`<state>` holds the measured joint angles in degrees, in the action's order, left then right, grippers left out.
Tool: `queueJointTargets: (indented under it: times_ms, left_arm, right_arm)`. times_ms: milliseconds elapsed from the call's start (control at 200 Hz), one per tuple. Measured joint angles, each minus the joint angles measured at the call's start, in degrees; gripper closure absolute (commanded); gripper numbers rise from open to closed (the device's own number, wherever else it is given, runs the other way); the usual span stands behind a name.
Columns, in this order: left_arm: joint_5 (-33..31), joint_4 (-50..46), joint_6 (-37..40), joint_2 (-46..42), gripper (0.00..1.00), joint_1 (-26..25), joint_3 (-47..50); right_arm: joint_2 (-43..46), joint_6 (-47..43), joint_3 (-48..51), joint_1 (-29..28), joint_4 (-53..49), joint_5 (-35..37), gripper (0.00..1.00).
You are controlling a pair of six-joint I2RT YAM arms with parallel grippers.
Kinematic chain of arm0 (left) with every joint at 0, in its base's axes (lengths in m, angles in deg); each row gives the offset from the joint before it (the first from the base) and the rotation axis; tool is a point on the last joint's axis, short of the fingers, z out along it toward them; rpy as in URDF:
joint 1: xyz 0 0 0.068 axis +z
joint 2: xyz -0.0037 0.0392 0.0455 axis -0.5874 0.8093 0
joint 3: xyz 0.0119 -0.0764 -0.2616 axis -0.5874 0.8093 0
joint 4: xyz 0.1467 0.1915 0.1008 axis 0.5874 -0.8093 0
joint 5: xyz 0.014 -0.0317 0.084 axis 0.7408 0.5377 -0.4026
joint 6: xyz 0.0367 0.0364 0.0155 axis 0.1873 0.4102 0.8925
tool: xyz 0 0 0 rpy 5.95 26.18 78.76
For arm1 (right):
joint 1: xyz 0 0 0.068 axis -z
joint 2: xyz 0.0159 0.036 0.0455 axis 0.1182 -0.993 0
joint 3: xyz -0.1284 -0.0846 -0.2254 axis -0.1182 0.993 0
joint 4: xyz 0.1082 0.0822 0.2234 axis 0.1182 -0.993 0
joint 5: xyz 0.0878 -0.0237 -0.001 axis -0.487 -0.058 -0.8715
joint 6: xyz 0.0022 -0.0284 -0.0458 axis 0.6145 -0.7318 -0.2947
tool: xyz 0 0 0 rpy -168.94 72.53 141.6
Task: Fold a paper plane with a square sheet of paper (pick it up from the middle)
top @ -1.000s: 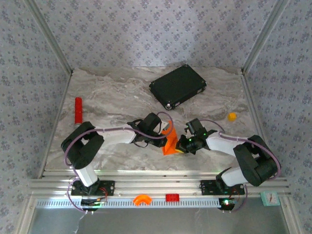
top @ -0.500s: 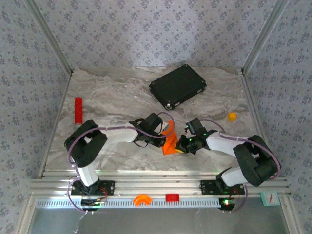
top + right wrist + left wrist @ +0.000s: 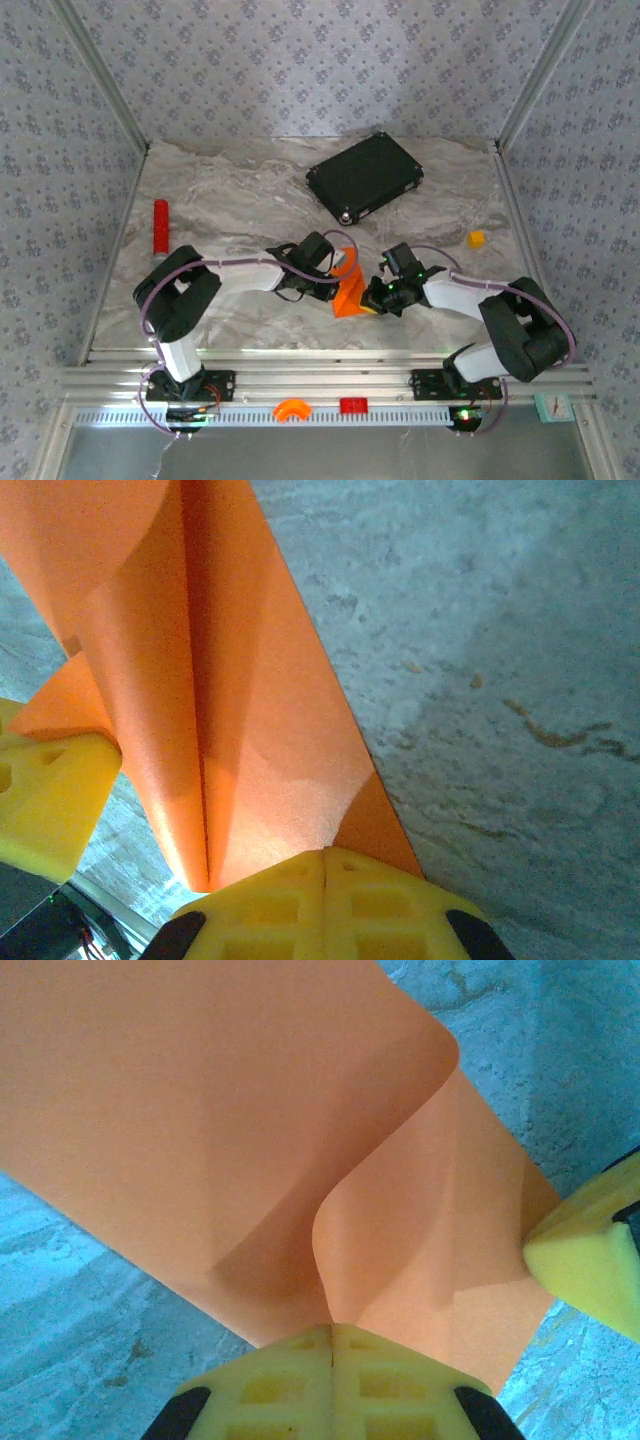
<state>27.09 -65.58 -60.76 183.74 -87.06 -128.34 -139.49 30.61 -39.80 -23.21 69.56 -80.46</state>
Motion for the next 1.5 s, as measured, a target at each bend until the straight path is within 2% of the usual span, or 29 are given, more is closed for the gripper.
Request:
queueJointTargets:
  times_ms: [1499]
  left_arm:
    - [-1.73, 0.11, 0.57, 0.24, 1.0, 0.0, 0.02]
  right_arm:
    - [-0.02, 0.02, 0.0, 0.04, 0.07, -0.04, 0.96]
